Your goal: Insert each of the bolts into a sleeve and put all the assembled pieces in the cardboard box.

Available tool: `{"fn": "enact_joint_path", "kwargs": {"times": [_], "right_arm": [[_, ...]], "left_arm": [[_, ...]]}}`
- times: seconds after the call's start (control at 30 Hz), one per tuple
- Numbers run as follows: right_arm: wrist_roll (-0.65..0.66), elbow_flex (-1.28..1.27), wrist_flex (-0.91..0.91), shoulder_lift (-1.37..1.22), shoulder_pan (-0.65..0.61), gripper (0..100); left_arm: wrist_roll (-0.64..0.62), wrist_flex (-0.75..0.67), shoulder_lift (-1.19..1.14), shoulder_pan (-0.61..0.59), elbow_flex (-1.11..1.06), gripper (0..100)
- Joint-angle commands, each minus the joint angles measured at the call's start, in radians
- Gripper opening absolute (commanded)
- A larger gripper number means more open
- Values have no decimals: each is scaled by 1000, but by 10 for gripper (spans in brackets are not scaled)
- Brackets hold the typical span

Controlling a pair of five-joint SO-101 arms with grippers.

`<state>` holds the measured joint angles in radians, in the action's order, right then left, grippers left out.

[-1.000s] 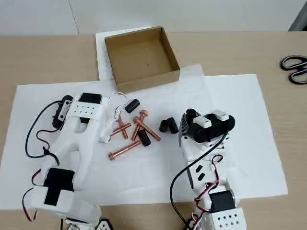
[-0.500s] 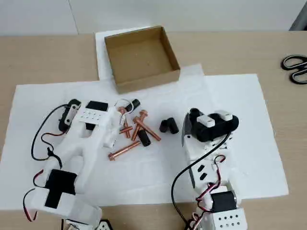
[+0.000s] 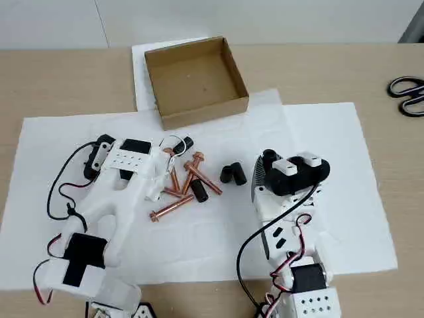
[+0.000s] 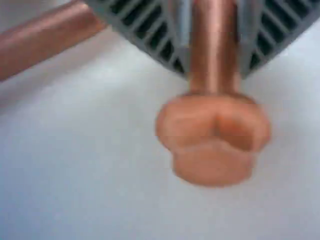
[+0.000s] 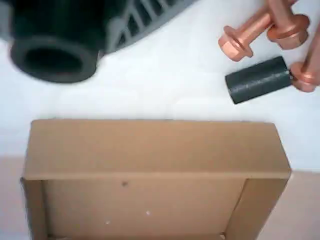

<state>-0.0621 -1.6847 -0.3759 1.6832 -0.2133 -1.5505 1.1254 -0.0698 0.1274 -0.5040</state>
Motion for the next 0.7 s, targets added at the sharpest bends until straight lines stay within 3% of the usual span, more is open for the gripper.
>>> {"fn": "enact_joint_path", "kwargs": {"times": [0.0,0.3,0.5,0.67], "right_arm": [[-2,-2,-1,19,5,4],[-2,0,-1,19,5,4],[-2,0,1,19,5,4],[-3,0,1,19,2,4]], "left_arm": [[-6,-3,14,9,27,8],[-9,17,15,8,128,8],[-100,242,15,14,305,8],[-92,445,15,9,483,8]]}}
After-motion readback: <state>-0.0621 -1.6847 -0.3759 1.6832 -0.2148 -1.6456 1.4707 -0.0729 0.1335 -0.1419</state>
